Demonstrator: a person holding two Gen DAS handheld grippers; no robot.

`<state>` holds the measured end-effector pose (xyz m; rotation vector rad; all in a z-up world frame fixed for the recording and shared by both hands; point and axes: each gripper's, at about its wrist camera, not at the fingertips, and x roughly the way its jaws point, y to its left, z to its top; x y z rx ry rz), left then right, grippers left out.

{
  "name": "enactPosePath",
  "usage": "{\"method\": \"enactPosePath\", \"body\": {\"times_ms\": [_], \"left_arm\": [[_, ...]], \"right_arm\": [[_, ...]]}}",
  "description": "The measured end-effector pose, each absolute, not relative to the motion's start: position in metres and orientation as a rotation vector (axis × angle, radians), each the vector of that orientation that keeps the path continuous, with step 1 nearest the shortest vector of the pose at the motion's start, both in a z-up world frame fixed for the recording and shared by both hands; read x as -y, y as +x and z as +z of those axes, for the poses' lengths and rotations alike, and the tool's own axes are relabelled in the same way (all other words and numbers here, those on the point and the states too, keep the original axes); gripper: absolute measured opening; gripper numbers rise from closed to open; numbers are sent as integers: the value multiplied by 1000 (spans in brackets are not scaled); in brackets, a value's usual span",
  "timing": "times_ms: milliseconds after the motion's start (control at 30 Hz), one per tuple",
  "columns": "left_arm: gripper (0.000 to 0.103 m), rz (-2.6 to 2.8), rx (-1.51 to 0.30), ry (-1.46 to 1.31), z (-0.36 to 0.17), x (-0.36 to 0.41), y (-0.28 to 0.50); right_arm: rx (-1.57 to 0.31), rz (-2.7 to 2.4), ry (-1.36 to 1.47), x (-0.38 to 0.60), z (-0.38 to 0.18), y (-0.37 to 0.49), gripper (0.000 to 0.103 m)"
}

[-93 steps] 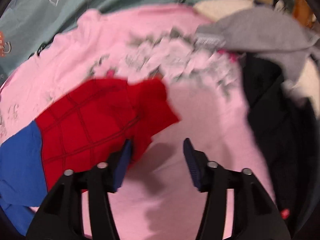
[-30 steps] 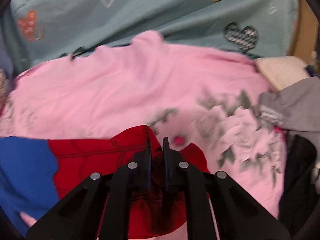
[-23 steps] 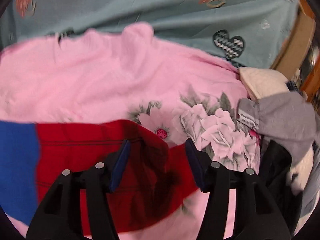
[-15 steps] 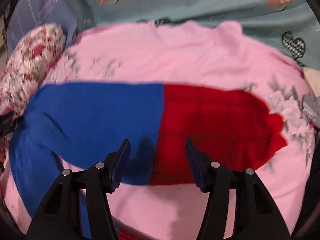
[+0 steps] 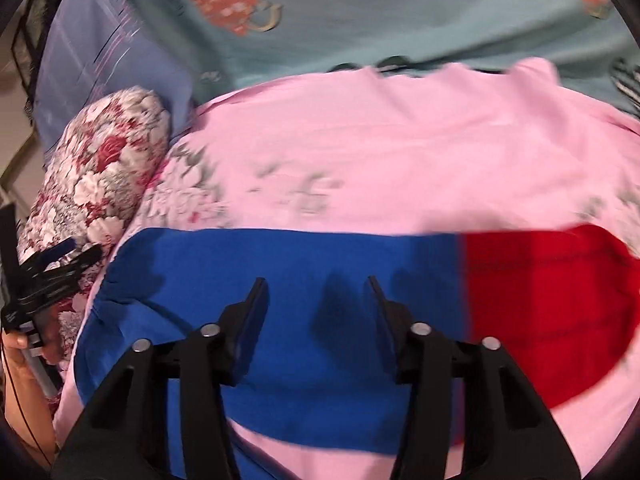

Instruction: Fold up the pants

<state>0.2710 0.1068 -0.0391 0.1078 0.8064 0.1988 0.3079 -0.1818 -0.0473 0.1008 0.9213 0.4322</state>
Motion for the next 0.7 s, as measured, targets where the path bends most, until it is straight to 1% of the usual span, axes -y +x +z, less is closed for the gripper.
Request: {"method": "enactPosePath", "body": {"times_ms": [33, 67, 133, 167, 267, 300, 333, 400, 433, 467, 500, 567, 633, 700], "left_arm": [[96, 207, -816, 119, -44, -104, 278], [96, 213, -832, 132, -51, -101, 283], [95, 217, -881, 163, -68, -100, 295], [94, 233, -904, 180, -75, -101, 299], [95, 327, -906, 218, -88, -120, 308], [94, 341, -913, 192, -86, -126, 309], [93, 333, -913, 149, -80, -131, 305], [93, 263, -880, 116, -68, -129, 297], [94, 207, -844, 139, -60, -123, 291], [94, 177, -824, 173, -57, -116, 288], [94, 151, -811, 211, -55, -110, 286], [94, 102, -812, 290, -57, -98, 285], [94, 92, -824, 328, -64, -94, 288], [92, 74, -843, 353, -72, -91, 293]], "right_arm": [[-944, 453, 108, 169, -54, 312, 43], [-973, 470, 115, 158, -63, 318, 38], [-1031, 485, 84, 144, -79, 333, 38], [-1045, 470, 48, 142, -84, 338, 35], [-970, 362, -8, 174, -85, 345, 34], [-950, 304, 5, 189, -82, 348, 31], [-935, 158, -26, 203, -76, 349, 33], [-891, 222, -32, 205, -64, 344, 33], [-863, 288, -44, 200, -54, 339, 36], [-834, 323, -73, 192, -46, 335, 50], [-829, 352, -102, 186, -45, 334, 60], [-817, 424, -206, 165, -47, 337, 61], [-848, 459, -311, 148, -55, 343, 61], [-893, 506, -343, 137, -67, 351, 61]]}}
